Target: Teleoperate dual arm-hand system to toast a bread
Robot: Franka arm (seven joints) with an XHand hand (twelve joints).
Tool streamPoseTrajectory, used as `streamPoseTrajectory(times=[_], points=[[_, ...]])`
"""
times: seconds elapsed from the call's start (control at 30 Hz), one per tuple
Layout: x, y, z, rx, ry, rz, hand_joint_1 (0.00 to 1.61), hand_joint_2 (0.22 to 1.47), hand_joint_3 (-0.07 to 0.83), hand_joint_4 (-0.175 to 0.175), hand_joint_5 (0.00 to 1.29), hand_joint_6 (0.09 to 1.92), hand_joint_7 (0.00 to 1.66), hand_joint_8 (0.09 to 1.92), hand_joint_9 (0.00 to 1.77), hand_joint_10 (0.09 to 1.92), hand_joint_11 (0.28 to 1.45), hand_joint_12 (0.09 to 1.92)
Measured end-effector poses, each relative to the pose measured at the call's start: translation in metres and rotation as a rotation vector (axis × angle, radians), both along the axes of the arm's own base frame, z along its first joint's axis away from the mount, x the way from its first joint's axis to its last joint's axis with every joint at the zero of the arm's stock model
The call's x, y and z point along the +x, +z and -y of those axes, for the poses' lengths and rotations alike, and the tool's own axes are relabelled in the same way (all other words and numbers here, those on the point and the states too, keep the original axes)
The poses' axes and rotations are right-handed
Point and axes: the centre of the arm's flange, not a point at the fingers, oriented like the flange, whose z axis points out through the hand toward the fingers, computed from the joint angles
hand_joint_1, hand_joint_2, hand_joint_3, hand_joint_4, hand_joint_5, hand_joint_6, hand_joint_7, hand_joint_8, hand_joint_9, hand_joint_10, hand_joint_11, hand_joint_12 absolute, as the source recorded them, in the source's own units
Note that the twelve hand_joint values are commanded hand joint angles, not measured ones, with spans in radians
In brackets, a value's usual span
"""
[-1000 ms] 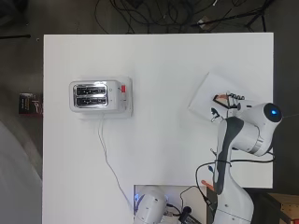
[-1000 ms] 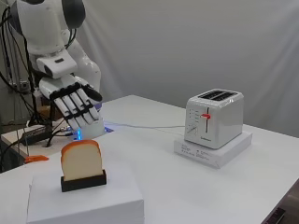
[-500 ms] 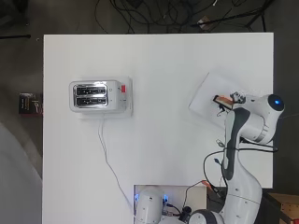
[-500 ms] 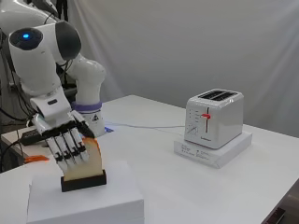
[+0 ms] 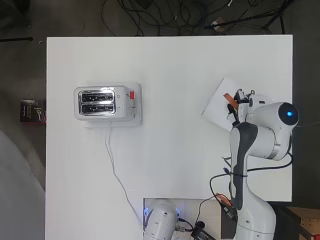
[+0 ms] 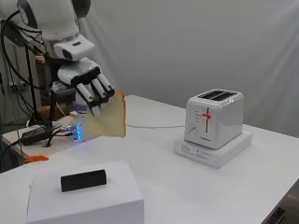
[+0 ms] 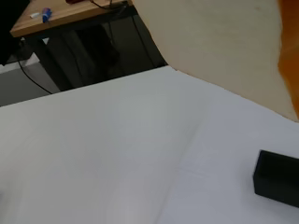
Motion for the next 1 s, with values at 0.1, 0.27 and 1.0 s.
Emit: streamPoseTrajectory(times=[0.1,0.27,1.0], points=[[-0.001,0.054,-0.053,-0.023,0.111,0.091,1.17,1.28,-0.001,-0.152,0.53,1.5,0.86,1.33,1.37,0.09,0.66,0.74],[-0.02,0.107,-0.194,-0.067,0.358,0.183,1.2,1.24,0.0,-0.172,0.58,1.43,0.93,1.2,1.38,0.09,0.65,0.63],[0.029,0.055,-0.482,-0.019,0.92,0.243,1.2,1.19,0.003,-0.148,0.68,1.31,1.07,0.93,1.37,0.09,0.79,0.09]])
